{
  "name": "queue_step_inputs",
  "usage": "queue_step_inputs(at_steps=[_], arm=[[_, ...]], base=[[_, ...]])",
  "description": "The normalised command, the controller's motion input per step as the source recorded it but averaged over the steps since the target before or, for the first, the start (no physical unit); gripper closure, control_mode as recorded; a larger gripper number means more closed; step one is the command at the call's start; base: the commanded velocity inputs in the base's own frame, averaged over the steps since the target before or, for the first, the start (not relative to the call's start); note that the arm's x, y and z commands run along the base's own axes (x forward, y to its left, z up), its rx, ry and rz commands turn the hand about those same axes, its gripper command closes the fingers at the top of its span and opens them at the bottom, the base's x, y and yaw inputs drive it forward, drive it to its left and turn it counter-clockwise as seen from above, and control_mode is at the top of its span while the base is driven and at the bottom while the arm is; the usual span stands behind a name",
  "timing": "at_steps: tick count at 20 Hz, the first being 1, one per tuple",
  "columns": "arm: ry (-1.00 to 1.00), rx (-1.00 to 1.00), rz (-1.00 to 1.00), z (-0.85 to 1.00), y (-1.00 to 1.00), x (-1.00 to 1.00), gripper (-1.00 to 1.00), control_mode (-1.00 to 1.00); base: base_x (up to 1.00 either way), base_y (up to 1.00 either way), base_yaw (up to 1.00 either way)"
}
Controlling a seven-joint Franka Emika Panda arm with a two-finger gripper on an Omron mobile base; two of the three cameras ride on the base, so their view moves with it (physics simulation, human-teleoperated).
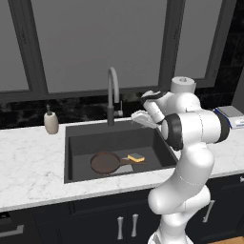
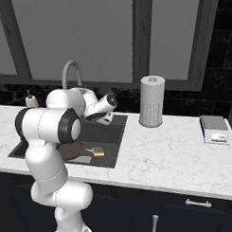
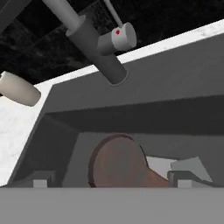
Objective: Pick the pan and sponge and place them into the sink. Then turn on the water.
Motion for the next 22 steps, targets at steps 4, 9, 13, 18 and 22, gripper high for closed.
queue_step_inputs(at_steps=[4, 9, 13, 18, 22], arm=[[0.0, 0.27, -0.34, 0.19, 0.03, 0.14, -1.0, -1.0], [0.0, 0.12, -0.23, 0.02, 0.04, 0.04, -1.0, -1.0], [0.0, 0.0, 0.0, 0.0, 0.0, 0.02, -1.0, -1.0], [0.04, 0.02, 0.0, 0.06, 0.0, 0.33, -1.0, -1.0], [0.03, 0.01, 0.01, 0.03, 0.07, 0.45, -1.0, -1.0]], base=[[0.0, 0.0, 0.0], [0.0, 0.0, 0.0], [0.0, 0.0, 0.0], [0.0, 0.0, 0.0], [0.0, 0.0, 0.0]])
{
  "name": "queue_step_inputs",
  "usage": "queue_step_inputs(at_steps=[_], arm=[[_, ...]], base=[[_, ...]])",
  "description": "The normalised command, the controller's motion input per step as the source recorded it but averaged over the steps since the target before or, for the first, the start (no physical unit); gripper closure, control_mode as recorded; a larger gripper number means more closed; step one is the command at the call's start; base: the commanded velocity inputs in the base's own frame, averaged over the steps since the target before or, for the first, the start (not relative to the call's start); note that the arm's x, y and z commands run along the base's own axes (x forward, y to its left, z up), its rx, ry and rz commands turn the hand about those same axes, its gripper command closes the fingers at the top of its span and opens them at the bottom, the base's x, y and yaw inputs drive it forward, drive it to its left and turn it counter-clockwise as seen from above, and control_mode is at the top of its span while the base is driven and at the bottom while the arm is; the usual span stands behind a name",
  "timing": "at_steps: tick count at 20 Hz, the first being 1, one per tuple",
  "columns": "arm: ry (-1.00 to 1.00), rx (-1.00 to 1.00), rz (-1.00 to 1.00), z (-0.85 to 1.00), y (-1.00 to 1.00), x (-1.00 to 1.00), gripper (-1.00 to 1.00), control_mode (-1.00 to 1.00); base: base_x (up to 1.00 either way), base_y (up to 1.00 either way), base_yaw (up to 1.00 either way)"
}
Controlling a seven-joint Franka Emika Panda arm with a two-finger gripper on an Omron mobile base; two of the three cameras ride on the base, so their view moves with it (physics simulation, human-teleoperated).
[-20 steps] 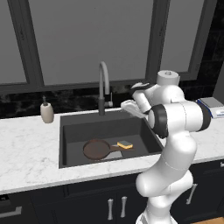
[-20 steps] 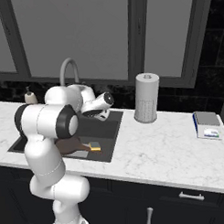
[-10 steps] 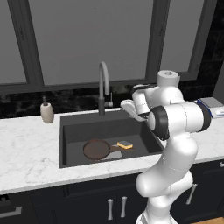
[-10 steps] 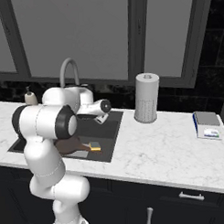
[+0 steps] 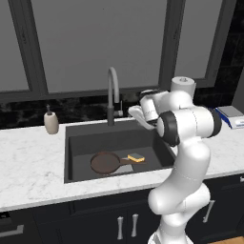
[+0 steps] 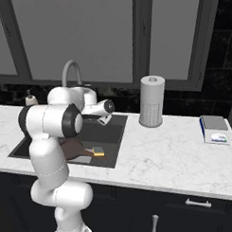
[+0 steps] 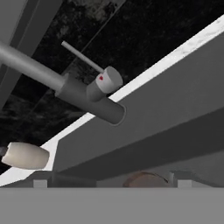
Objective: Pick the pan and sponge and place them into the sink. Then turn on the water.
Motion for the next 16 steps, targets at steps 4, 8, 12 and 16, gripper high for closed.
queue_step_inputs(at_steps=[4, 8, 12, 16], arm=[[0.0, 0.0, 0.0, 0.0, 0.19, 0.38, -1.0, -1.0], [0.0, 0.02, 0.0, 0.0, 0.07, 0.39, -1.0, -1.0], [0.0, 0.03, 0.0, 0.0, 0.01, 0.46, -1.0, -1.0], [0.0, 0.01, 0.0, 0.0, 0.04, 0.43, -1.0, -1.0]], base=[[0.0, 0.0, 0.0], [0.0, 0.0, 0.0], [0.0, 0.0, 0.0], [0.0, 0.0, 0.0]])
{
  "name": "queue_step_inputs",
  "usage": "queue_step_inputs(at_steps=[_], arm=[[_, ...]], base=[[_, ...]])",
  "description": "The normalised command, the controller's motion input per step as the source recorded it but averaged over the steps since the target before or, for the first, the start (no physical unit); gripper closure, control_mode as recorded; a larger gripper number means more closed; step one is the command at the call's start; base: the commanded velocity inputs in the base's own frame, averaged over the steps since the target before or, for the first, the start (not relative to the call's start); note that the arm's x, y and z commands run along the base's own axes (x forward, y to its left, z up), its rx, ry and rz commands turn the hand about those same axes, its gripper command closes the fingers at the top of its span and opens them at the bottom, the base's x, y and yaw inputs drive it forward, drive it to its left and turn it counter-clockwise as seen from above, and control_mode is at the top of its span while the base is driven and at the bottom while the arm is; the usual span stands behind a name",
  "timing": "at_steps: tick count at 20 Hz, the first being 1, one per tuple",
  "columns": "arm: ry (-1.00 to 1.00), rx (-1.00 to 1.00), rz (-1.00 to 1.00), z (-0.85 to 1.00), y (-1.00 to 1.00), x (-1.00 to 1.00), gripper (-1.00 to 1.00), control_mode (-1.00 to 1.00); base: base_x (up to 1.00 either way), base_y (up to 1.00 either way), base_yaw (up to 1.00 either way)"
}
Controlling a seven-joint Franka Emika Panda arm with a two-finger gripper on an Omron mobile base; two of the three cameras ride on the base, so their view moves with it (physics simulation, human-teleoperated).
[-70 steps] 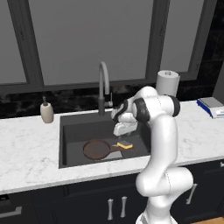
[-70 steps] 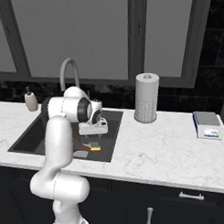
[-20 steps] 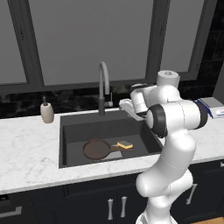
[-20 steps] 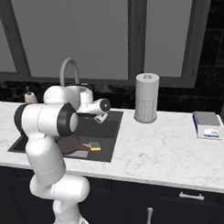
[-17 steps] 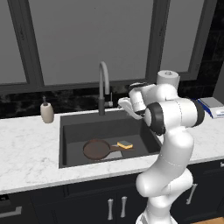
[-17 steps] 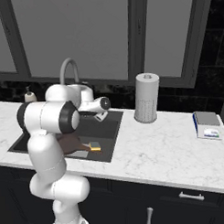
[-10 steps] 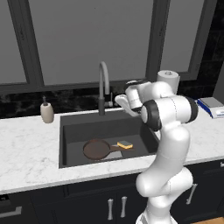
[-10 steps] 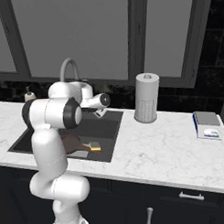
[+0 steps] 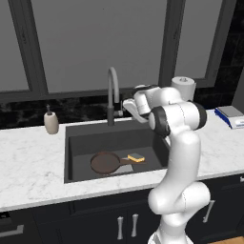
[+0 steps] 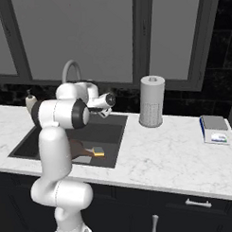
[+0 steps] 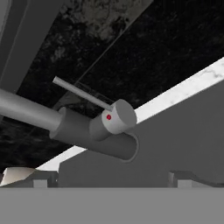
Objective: Pick the pan and sponge and place them into the sink. Then turn on the water.
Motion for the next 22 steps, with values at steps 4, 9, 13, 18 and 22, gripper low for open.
queue_step_inputs(at_steps=[4, 9, 13, 18, 22], arm=[[0.0, 0.0, 0.0, -0.05, 0.12, 0.3, -1.0, -1.0], [0.0, 0.0, 0.0, -0.06, 0.2, 0.22, -1.0, -1.0], [0.0, 0.0, 0.0, -0.08, 0.13, 0.31, -1.0, -1.0], [0.0, 0.0, 0.0, -0.09, 0.0, 0.34, -1.0, -1.0], [0.0, 0.0, 0.0, -0.15, 0.0, 0.3, -1.0, -1.0]], base=[[0.0, 0.0, 0.0], [0.0, 0.0, 0.0], [0.0, 0.0, 0.0], [0.0, 0.0, 0.0], [0.0, 0.0, 0.0]])
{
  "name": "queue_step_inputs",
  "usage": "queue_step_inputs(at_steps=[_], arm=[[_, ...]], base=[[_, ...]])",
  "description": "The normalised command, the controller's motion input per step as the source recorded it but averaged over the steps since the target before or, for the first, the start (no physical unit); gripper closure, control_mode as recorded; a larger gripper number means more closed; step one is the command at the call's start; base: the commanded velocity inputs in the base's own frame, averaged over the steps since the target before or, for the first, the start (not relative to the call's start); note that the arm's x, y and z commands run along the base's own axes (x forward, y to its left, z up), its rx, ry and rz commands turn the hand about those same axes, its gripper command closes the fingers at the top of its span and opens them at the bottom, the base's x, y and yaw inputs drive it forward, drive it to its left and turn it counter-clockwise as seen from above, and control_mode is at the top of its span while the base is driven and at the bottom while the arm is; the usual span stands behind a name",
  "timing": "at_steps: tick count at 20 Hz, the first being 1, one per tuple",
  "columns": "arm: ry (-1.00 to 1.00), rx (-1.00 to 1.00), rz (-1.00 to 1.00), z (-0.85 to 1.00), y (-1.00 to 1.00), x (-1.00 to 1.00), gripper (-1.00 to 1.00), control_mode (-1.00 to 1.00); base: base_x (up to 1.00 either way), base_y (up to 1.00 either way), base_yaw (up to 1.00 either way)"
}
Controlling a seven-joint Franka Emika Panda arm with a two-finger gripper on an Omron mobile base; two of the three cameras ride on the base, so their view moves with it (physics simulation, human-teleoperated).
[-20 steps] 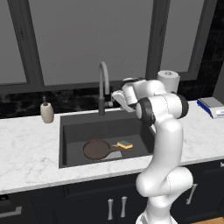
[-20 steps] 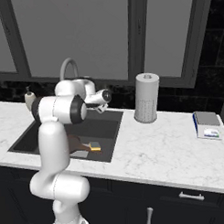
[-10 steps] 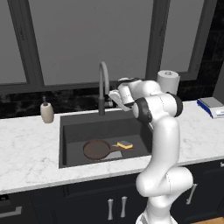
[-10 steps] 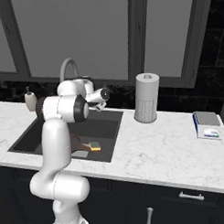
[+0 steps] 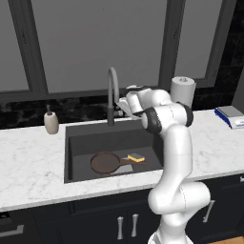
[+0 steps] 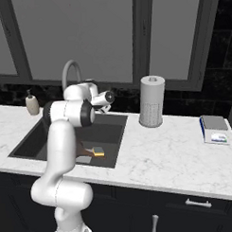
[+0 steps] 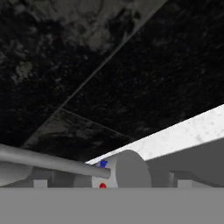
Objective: Pick the pan and sponge and place them into the sink. Then turn on the water.
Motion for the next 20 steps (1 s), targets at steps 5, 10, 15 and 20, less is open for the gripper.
queue_step_inputs(at_steps=[5, 10, 15, 20], arm=[[0.0, 0.0, 0.0, -0.22, 0.0, 0.22, -1.0, -1.0], [0.0, 0.0, 0.0, -0.12, 0.02, 0.13, -1.0, -1.0], [0.0, 0.0, 0.0, -0.01, 0.0, 0.01, 1.0, -1.0], [0.0, 0.0, 0.0, 0.0, 0.0, 0.0, 1.0, -1.0]], base=[[0.0, 0.0, 0.0], [0.0, 0.0, 0.0], [0.0, 0.0, 0.0], [0.0, 0.0, 0.0]])
